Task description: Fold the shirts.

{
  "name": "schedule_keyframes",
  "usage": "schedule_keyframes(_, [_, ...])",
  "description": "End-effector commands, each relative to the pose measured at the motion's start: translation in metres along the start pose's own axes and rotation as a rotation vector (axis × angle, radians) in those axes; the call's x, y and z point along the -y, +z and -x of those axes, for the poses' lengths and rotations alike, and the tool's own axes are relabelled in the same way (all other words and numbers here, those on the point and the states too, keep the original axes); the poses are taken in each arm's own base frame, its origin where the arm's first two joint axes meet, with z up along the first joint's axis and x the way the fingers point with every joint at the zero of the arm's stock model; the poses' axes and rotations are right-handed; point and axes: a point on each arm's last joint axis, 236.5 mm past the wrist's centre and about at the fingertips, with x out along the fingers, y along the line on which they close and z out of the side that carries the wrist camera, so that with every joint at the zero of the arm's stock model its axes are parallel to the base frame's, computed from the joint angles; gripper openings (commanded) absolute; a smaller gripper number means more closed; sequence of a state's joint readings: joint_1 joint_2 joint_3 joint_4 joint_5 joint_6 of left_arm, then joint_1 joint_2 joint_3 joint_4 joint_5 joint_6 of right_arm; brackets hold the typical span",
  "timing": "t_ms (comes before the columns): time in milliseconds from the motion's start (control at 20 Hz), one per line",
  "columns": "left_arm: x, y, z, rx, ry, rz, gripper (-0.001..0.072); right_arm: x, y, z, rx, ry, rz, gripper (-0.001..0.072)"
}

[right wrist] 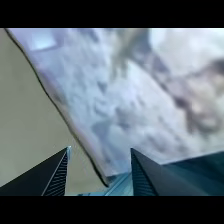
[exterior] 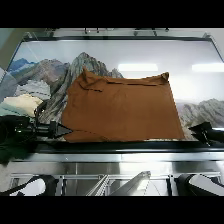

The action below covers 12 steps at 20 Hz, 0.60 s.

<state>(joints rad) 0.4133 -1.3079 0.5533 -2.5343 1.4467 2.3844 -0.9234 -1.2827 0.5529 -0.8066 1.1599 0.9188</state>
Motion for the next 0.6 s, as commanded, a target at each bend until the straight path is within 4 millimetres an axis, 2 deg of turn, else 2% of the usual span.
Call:
schedule_keyframes(0, [-0.001,0.0,0.0,0.002,0.001,0.0,0.0028,-0.002,-0.021,-0.016,-0.121,0.095,0.003,0.0436])
schedule_keyframes(400, [0.001,-0.001,0.0,-0.002,-0.004,0.0,0.0028,-0.027,-0.07,-0.059,-0.382,0.122,0.119,0.0414])
schedule_keyframes(450, [0.001,-0.001,0.0,-0.002,-0.004,0.0,0.0028,-0.031,-0.072,-0.059,-0.394,0.127,0.147,0.0295])
schedule_keyframes(500, [0.0,0.0,0.0,-0.001,-0.003,0.0,0.0028,-0.034,-0.069,-0.058,-0.395,0.135,0.159,0.0225])
schedule_keyframes(550, [0.0,0.0,0.0,0.0,-0.001,0.0,0.0028,-0.039,-0.066,-0.055,-0.397,0.149,0.168,0.0095])
